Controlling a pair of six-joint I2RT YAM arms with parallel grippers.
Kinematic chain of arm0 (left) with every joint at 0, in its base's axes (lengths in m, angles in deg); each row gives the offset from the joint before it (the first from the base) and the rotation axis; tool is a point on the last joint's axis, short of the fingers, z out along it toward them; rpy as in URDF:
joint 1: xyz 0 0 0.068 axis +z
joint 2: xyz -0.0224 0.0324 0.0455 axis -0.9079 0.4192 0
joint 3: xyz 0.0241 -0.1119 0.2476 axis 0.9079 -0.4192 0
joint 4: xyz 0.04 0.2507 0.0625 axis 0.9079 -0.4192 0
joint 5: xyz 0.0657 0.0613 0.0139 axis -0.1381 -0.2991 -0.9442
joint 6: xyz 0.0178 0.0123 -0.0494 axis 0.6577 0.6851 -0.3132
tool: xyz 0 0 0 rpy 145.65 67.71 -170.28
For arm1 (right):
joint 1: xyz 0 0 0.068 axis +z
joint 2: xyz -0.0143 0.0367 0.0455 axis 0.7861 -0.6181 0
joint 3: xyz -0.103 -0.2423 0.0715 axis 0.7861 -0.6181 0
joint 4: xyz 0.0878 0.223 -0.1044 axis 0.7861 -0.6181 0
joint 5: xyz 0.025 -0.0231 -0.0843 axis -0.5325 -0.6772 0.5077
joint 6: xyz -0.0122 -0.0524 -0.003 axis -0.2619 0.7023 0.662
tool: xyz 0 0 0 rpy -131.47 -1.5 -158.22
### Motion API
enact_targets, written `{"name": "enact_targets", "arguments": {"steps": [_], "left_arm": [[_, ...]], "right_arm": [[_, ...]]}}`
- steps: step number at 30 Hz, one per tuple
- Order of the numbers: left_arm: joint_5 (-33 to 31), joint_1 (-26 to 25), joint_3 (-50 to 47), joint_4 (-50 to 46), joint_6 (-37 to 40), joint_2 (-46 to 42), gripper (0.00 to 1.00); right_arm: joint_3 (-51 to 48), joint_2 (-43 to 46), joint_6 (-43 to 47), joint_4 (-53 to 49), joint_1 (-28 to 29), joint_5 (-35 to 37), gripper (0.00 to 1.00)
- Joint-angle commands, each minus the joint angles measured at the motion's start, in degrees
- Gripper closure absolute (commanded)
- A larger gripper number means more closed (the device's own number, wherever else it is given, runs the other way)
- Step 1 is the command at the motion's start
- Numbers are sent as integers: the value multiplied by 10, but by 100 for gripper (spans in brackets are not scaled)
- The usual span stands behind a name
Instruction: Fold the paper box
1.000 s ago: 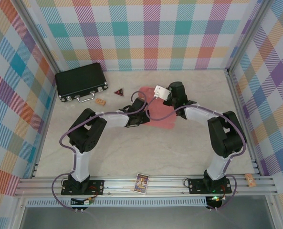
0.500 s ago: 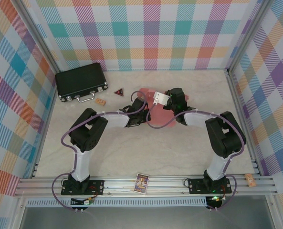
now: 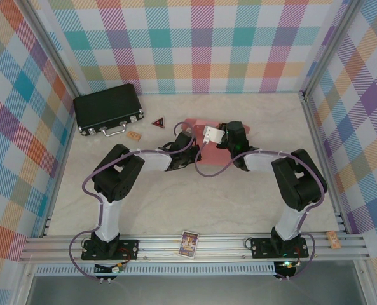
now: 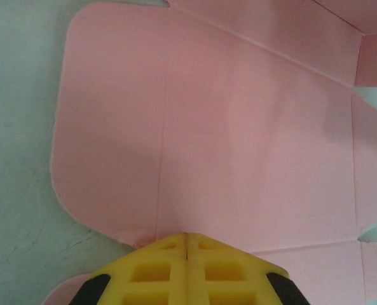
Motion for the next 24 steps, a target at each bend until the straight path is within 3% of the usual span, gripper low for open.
{"name": "enact_targets", "arguments": {"steps": [1, 6, 12, 24], "left_arm": [[12, 4, -30, -31, -3, 10, 100], [12, 4, -41, -27, 3, -10, 99], [7, 5, -56, -24, 13, -38, 90], [8, 6, -72, -13, 16, -47, 88]], "right_arm": [[-16, -14, 10, 29, 10, -2, 100], [-24, -26, 30, 77, 11, 15, 100], [-34, -34, 42, 111, 14, 25, 100], [-41, -57, 86, 187, 18, 50, 100]]}}
